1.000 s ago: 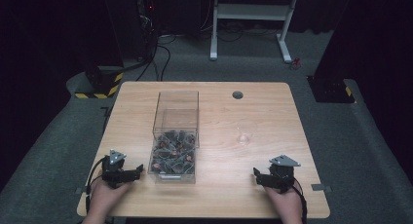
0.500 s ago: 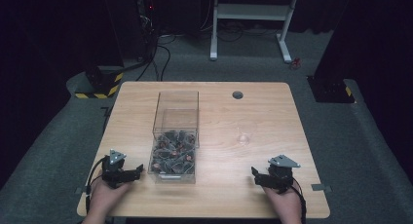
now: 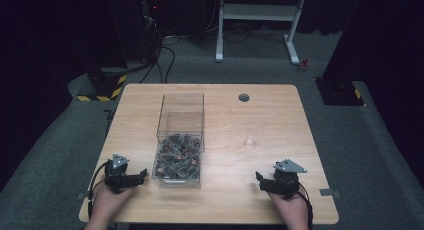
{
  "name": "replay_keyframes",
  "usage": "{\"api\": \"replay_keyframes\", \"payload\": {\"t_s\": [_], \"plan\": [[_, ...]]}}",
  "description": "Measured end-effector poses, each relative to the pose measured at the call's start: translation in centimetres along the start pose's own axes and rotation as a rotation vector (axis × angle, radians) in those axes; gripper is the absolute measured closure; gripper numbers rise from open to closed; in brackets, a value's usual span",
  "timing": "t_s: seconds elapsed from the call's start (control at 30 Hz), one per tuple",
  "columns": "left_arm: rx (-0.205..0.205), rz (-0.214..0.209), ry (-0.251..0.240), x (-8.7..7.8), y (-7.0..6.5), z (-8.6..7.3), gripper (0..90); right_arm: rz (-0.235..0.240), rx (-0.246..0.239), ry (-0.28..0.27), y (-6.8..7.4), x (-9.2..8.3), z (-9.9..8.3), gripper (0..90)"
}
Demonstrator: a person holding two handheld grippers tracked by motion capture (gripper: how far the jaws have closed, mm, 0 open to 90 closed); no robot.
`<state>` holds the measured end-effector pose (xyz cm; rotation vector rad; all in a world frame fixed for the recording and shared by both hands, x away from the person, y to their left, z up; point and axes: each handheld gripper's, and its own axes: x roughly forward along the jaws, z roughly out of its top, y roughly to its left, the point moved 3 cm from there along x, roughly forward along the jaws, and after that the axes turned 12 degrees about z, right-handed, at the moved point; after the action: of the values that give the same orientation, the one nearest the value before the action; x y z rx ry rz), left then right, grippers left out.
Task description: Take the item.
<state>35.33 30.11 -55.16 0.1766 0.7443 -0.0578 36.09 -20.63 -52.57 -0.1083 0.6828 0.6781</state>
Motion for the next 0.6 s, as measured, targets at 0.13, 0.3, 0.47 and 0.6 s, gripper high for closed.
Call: {"api": "replay_keyframes", "payload": {"t_s": [0.13,0.3,0.47,0.6], "plan": [[0.0,0.001,-0.001,0.0,0.0,0.0,6.4,0.011,-0.005,-0.008,0.3,-0.1,0.1,13.8],[-0.003,0.001,-0.002,0.0,0.0,0.0,6.4,0.033,-0.013,-0.017,0.9,-0.1,0.3,13.5],[-0.002,0.0,-0.001,0.0,0.0,0.0,6.4,0.056,-0.034,-0.022,1.7,0.0,0.9,13.4],[0.0,0.0,0.001,0.0,0.0,0.0,6.4,0.066,-0.051,-0.006,2.5,0.2,1.3,13.5]]}}
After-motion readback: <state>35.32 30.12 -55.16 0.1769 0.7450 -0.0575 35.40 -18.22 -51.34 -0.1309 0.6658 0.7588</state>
